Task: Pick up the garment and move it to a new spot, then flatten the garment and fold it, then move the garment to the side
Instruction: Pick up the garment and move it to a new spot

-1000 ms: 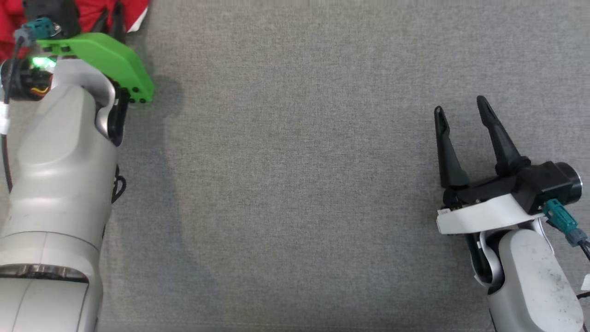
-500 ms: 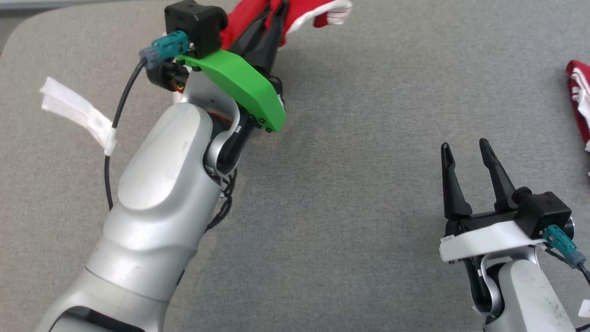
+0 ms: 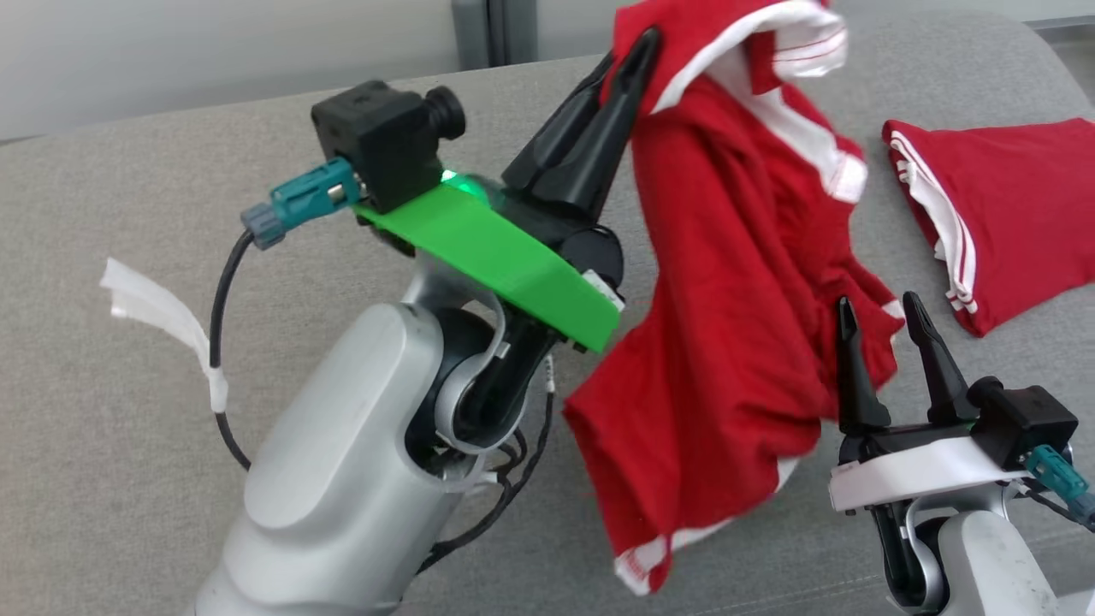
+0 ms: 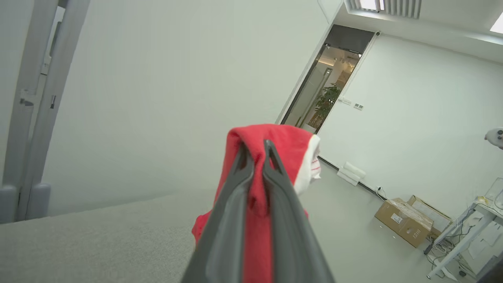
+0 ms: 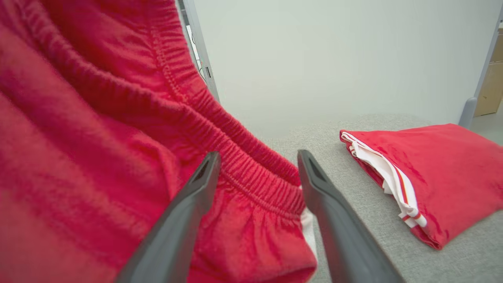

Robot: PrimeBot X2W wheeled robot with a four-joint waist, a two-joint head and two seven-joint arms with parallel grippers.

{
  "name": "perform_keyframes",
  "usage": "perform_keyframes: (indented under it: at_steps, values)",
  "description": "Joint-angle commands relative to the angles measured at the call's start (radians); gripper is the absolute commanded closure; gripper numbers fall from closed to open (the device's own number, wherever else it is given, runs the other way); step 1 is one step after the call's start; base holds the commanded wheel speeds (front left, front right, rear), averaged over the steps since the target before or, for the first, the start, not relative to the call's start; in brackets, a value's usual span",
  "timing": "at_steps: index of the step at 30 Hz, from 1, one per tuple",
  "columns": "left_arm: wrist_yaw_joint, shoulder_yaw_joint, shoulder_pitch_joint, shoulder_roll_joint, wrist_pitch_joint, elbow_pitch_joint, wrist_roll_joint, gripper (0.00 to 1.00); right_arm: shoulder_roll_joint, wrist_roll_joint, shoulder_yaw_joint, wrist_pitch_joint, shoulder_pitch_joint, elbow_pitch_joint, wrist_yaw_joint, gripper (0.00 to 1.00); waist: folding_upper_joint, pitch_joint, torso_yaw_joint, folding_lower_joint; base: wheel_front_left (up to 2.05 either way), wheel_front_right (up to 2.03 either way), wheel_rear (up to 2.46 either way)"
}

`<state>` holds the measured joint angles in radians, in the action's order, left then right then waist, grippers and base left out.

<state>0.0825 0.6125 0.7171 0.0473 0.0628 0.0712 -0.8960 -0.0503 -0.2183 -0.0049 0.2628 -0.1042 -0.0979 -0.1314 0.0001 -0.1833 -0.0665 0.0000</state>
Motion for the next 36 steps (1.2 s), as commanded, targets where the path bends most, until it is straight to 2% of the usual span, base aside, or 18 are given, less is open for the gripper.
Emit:
perform_keyframes:
  at_steps: [1,4,10,13,18,21,23,24,25,31,36]
  values:
    - [0.017,-0.020,-0.035,0.008,-0.014,-0.030,-0.012,1.00,-0.001,-0.005,0.000,0.002,0.012,0.002,0.001,0.00,-0.0001,0.013,-0.029,0.0000,0.00,0.00,0.00]
    - [0.040,-0.056,-0.073,0.030,-0.040,-0.125,-0.019,1.00,-0.001,-0.007,-0.001,0.002,0.014,0.004,0.001,0.00,-0.0001,0.009,-0.038,0.0000,0.00,0.00,0.00]
    - [0.057,-0.136,-0.059,0.083,-0.121,-0.415,-0.003,1.00,-0.001,0.001,0.001,0.002,0.005,-0.004,0.001,0.00,-0.0001,-0.005,-0.049,0.0000,0.00,0.00,0.00]
    - [0.034,-0.182,-0.011,0.090,-0.188,-0.558,-0.012,1.00,-0.001,0.005,0.013,0.002,-0.006,-0.010,0.001,0.00,-0.0001,-0.013,-0.057,0.0000,0.00,0.00,0.00]
    - [-0.037,-0.219,0.075,0.092,-0.281,-0.748,-0.002,1.00,-0.001,0.014,0.026,0.002,-0.018,-0.015,0.001,0.00,-0.0001,-0.024,-0.072,0.0000,0.00,0.00,0.00]
    - [-0.057,-0.236,0.128,0.095,-0.313,-0.843,0.017,1.00,-0.001,0.017,0.031,0.002,-0.019,-0.018,0.001,0.00,-0.0001,-0.032,-0.081,0.0000,0.00,0.00,0.00]
    - [-0.068,-0.241,0.148,0.097,-0.322,-0.891,0.040,0.53,-0.001,0.015,0.035,0.002,-0.017,-0.021,0.001,0.00,-0.0001,-0.034,-0.089,0.0000,0.00,0.00,0.00]
    - [-0.071,-0.247,0.156,0.098,-0.326,-0.908,0.051,0.09,-0.001,0.013,0.036,0.002,-0.017,-0.021,0.001,0.00,-0.0001,-0.036,-0.091,0.0000,0.00,0.00,0.00]
    - [-0.068,-0.258,0.159,0.099,-0.328,-0.928,0.060,0.00,-0.001,0.010,0.035,0.002,-0.016,-0.023,0.001,0.00,-0.0001,-0.038,-0.093,0.0000,0.00,0.00,0.00]
    - [-0.030,-0.350,0.096,0.109,-0.328,-0.870,0.195,0.00,-0.001,0.009,0.011,0.002,-0.002,-0.017,0.001,0.00,-0.0001,-0.031,-0.078,0.0000,0.00,0.00,0.00]
    - [-0.039,-0.422,-0.052,0.081,-0.328,-0.706,0.329,0.00,-0.001,0.037,-0.032,0.002,0.024,-0.009,0.001,0.00,-0.0001,0.009,-0.042,0.0000,0.00,0.00,0.00]
